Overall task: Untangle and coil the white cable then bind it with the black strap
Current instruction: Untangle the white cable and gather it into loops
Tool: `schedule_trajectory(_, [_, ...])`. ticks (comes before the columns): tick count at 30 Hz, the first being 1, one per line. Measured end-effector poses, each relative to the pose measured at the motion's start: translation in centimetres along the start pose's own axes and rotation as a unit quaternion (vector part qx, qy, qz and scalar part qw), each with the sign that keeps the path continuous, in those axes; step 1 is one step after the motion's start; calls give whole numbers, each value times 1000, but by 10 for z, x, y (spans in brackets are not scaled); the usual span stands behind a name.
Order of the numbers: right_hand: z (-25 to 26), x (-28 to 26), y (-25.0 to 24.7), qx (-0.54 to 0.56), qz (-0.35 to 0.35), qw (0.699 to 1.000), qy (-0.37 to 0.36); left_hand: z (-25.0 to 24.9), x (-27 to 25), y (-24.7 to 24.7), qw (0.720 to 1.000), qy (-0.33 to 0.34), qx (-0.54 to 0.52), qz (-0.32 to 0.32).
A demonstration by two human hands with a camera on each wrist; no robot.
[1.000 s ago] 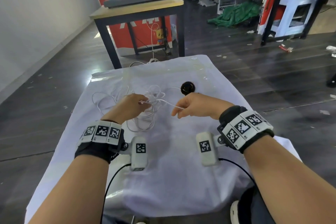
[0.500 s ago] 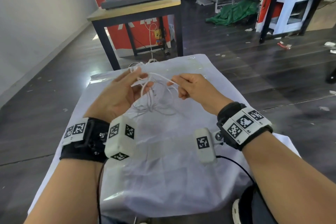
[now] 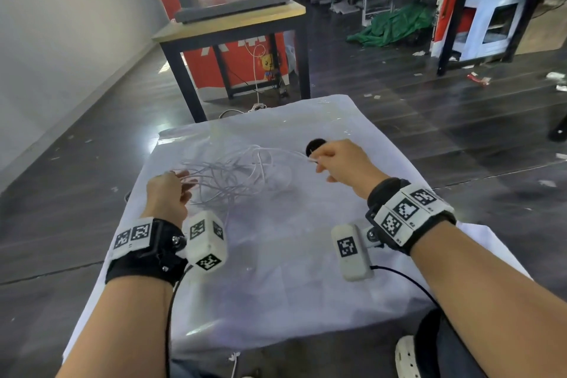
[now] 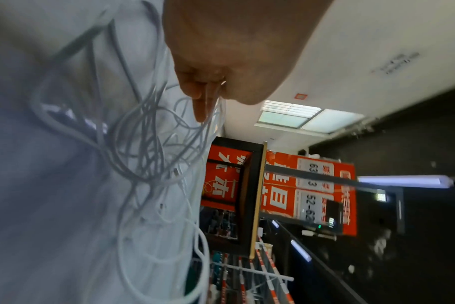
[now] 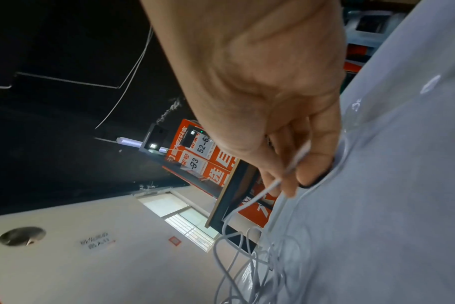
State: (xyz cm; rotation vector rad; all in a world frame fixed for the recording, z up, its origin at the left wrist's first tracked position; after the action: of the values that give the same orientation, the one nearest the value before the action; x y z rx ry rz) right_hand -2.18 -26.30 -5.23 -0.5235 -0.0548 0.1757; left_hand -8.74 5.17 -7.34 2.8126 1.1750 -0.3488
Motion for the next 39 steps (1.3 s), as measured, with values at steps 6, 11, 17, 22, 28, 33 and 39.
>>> schedule_trajectory(6, [18,-10,29,-11,192,978,87,-7,5,-1,971,114,211,20])
schedule_trajectory(11, [39,-2,52,72,199,973,91,-20,-2,-1,921,196,333,53])
schedule_trajectory(17, [49,8,69,33,189,981,31,-27,-16,8,776,275,565,48])
schedule_trajectory(22, [62,2,60,-68,166,982,-57,-50,-37,36,797,386,454,103])
schedule_trajectory(28, [64,-17,55,-268,248,930,-48,-20,-40,63,725,298,588,199])
schedule_trajectory(33, [65,-19,53,-293,240,923,-63,-6,-30,62,716,279,602,215])
schedule_trajectory(39, [64,-16,58,-304,224,923,-71,-18,-30,57,766,310,541,157])
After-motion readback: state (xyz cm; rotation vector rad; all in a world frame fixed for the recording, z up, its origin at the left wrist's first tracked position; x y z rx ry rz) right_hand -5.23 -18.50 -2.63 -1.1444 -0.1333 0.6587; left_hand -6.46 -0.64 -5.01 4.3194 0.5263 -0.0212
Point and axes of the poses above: each hand's wrist, its own x-axis towards the middle knuckle, its own y-axis out of the palm, z = x × y, the point moved 6 cm from there along x, towards the middle knuckle, and after that the axes turned 1 degree about -z, right-handed, at the moved point
